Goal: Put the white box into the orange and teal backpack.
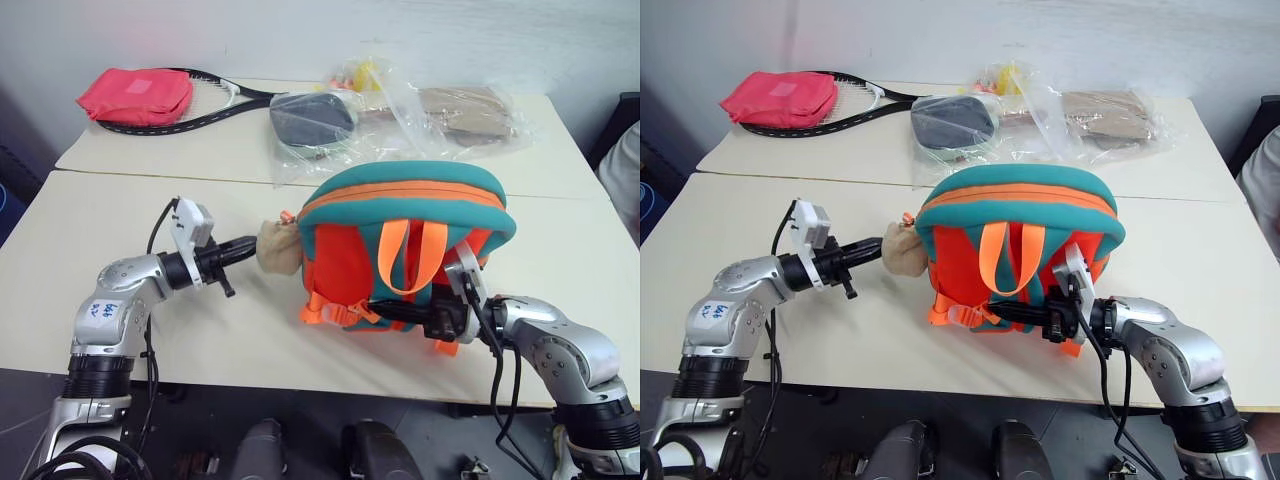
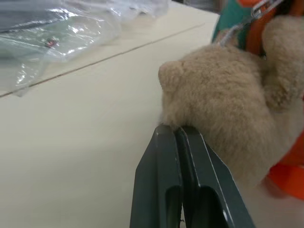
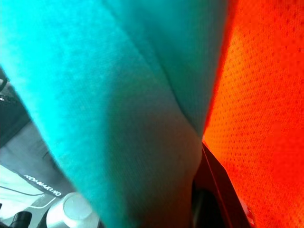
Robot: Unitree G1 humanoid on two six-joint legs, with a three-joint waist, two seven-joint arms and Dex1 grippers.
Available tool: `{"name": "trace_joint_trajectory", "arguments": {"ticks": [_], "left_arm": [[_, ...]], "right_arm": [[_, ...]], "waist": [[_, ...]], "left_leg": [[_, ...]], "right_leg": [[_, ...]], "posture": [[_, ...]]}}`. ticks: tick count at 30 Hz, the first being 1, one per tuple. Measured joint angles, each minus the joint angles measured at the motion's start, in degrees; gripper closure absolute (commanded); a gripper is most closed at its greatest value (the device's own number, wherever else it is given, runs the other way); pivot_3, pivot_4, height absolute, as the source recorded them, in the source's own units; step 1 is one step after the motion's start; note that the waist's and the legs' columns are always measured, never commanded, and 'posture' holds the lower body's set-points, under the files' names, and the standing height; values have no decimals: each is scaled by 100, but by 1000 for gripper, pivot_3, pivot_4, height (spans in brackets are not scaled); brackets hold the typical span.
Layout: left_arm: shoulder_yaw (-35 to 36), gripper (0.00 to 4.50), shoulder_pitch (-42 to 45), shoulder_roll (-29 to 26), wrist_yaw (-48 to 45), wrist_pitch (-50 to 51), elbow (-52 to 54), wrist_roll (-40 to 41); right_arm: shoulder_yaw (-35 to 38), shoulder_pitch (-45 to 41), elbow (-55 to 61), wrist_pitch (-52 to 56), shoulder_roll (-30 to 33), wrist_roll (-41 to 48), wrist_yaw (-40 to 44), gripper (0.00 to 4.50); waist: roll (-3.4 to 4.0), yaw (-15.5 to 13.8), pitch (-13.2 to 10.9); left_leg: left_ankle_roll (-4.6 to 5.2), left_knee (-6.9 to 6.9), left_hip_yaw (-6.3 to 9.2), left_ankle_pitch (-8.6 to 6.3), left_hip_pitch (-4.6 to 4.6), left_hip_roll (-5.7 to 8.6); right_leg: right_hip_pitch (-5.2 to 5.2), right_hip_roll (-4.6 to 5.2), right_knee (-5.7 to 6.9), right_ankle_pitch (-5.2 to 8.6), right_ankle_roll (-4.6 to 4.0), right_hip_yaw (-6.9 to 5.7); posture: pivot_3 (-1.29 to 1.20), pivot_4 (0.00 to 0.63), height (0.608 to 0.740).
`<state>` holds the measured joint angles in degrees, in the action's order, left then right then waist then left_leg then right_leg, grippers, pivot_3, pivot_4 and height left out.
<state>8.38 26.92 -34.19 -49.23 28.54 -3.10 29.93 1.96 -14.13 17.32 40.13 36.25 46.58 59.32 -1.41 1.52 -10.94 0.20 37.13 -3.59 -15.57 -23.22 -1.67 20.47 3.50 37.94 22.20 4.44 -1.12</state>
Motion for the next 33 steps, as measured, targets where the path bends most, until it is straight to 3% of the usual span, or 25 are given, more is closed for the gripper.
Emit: {"name": "trace_joint_trajectory", "arguments": {"ticks": [5, 14, 17, 21, 27, 30, 33], "left_arm": [[-599, 4451, -258, -674, -328, 181, 51, -482], [-932, 4451, -304, -132, 222, 362, 296, -783], [-807, 3857, -447, -268, 199, 323, 389, -781], [-440, 2641, -736, -663, -149, 36, 452, -728], [537, 840, -1523, -1497, -942, -701, 420, -570], [917, 13, -1991, -1658, -1119, -810, 473, -519], [1381, 13, -2703, -1666, -1308, -1143, 566, -497]], "right_arm": [[109, 38, 30, 63, -3, 128, -60, 4376], [119, 128, 29, 108, -160, 201, -119, 4376], [107, 131, 11, -350, -383, -146, -297, 3405], [270, 234, 2, -639, -356, -336, -333, 2034], [1481, 1330, -117, -984, 641, -344, 260, 58], [2001, 1753, -361, -1246, 957, -420, 567, 0], [2481, 2377, -996, -2028, 1411, -1016, 1065, 0]], "waist": [[6, 18, 3], [5, -11, 3], [5, -3, 3], [5, 6, 3], [5, -11, 3], [5, 3, 3], [8, 4, 2]], "left_leg": [[-29, -7, -6, 16, 6, 0], [1, -4, 0, -1, 2, 2], [0, -3, -3, -1, 2, 3], [-1, -8, -2, -1, 2, 1], [11, -7, -5, -16, 3, 4], [14, -9, -4, -18, 12, 3], [11, -18, -4, -20, 13, 1]], "right_leg": [[1, -1, -1, 0, 0, 5], [-1, 2, -2, 0, 0, 2], [1, 2, -1, 0, 0, 3], [3, 2, -4, 0, 0, 2], [-13, 10, -27, 0, -1, 1], [-20, 11, -29, 0, 0, 1], [-19, 9, -35, 1, -1, 1]], "posture": [[0, 150, 740], [0, 150, 740], [0, 150, 740], [0, 150, 740], [0, 150, 740], [0, 150, 740], [0, 150, 740]]}}
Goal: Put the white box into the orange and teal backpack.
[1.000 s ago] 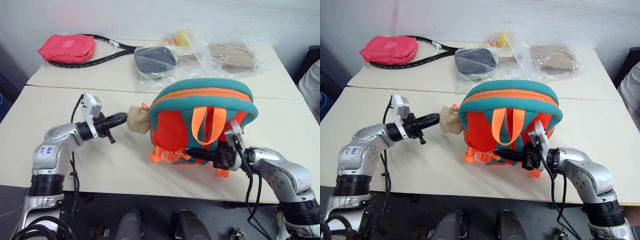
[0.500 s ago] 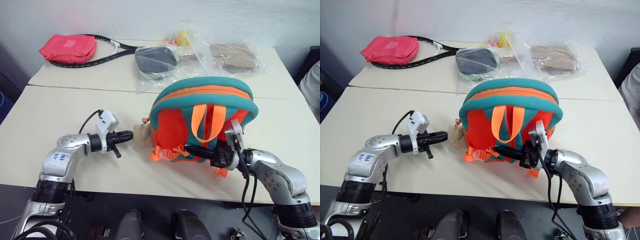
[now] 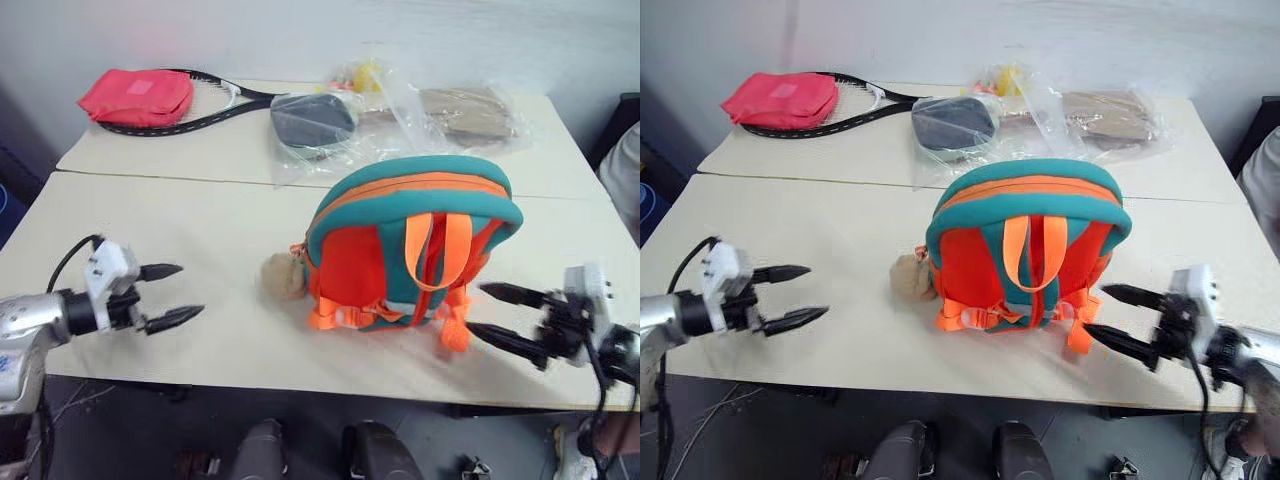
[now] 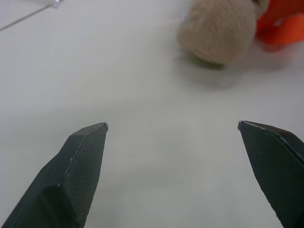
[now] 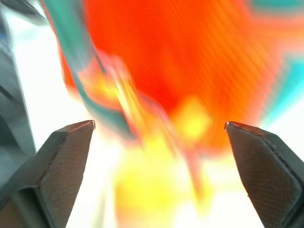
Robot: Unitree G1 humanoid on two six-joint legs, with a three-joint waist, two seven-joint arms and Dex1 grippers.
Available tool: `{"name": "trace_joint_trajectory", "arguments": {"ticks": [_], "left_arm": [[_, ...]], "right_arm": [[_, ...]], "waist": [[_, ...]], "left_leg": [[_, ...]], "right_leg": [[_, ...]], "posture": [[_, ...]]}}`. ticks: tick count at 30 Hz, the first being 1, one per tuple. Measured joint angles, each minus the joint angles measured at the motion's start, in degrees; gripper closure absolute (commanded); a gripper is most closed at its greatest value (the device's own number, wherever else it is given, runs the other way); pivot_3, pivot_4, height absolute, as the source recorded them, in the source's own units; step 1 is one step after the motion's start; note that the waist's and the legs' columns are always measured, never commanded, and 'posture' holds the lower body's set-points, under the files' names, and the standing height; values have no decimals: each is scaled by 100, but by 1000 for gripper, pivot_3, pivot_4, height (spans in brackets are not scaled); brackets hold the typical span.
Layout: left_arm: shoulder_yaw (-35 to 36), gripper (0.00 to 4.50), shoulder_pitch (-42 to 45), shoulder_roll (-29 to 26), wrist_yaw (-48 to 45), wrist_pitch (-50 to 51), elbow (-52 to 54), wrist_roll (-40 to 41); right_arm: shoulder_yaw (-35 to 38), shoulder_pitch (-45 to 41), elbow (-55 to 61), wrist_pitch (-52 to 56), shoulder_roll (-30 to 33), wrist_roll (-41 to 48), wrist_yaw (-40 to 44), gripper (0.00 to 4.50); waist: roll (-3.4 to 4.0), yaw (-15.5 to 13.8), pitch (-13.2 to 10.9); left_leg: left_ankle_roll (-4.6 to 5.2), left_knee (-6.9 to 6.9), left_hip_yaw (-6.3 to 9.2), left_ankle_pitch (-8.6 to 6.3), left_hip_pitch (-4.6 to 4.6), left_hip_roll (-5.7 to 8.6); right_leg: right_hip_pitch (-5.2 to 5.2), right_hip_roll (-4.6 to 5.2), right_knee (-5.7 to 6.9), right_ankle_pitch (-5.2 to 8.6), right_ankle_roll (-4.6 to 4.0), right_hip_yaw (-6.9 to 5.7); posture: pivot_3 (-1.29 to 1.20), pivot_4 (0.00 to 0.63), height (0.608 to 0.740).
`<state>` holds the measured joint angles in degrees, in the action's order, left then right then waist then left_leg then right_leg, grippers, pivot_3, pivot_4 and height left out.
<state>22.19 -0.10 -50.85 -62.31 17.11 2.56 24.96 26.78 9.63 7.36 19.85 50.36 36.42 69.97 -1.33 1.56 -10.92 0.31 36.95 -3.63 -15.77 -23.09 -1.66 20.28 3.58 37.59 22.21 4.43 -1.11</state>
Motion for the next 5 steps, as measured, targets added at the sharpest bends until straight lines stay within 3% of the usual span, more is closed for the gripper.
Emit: {"name": "trace_joint_trajectory", "arguments": {"ticks": [5], "left_arm": [[468, 13, -566, 0, -33, -382, 163, -41]], "right_arm": [[311, 214, -967, -1202, 210, -634, 515, 0]], "waist": [[1, 18, 0]], "left_leg": [[0, 0, -5, 1, 7, -2]], "right_leg": [[-3, -1, 2, 0, 0, 4]], "posture": [[0, 150, 740]]}}
